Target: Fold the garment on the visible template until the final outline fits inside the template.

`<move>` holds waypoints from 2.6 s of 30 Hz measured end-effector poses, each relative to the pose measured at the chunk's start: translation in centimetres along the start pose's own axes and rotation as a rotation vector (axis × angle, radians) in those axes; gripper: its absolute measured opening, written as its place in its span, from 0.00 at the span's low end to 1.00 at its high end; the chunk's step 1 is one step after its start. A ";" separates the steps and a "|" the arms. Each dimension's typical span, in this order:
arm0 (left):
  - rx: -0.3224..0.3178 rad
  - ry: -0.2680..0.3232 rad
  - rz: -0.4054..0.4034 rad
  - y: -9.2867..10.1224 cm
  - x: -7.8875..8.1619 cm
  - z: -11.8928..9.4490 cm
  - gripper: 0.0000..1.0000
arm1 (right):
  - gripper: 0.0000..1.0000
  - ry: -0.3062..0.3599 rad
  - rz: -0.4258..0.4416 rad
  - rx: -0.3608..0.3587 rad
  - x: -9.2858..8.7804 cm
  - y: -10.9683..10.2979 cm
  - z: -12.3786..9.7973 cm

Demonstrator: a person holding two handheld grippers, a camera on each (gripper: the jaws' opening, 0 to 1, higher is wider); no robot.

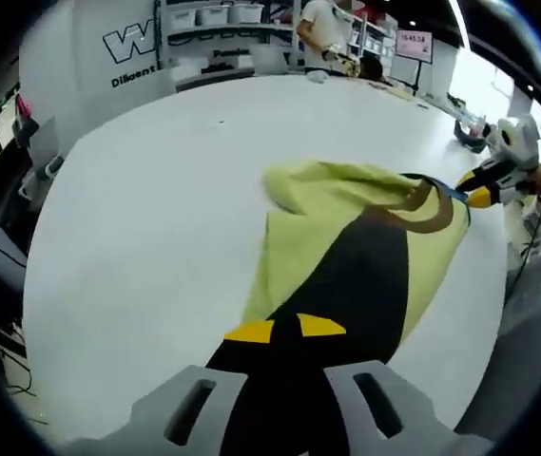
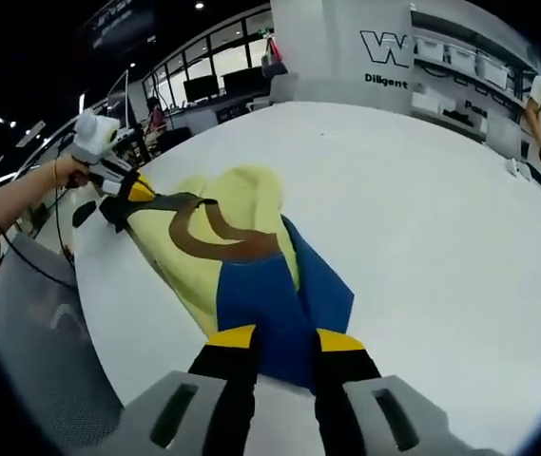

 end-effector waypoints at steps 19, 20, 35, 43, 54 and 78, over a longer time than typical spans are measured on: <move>0.055 0.088 0.066 -0.6 0.7 -1.1 0.23 | 0.00 0.011 -0.015 -0.029 -0.7 0.2 -0.7; 0.048 0.093 0.064 -0.5 0.7 -1.0 0.27 | 0.00 0.010 -0.013 -0.032 -0.7 0.2 -0.7; -0.063 0.004 0.063 0.1 -0.2 1.2 0.18 | 0.04 0.007 0.058 -0.002 -1.0 0.4 0.0; -0.040 -0.015 0.064 0.1 -0.3 1.0 0.09 | 0.00 0.009 0.059 -0.010 -1.1 0.5 -0.1; 0.014 0.033 0.082 0.3 0.0 -1.1 0.05 | 0.00 0.037 0.024 -0.012 -0.8 0.0 -1.0; 0.124 0.270 0.055 1.6 1.5 -9.4 0.05 | 0.00 0.268 -0.078 -0.049 3.6 -0.9 -4.4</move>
Point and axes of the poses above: the point that each gripper's makers call its tool centre point, and the gripper's own axes: z roughly forward along the fingers, y roughly to its right, x roughly out of its top, the point moved 5 cm from there along -z, roughly backward along the fingers, and after that the axes turned 4 degrees about z, right-handed, at the moved point
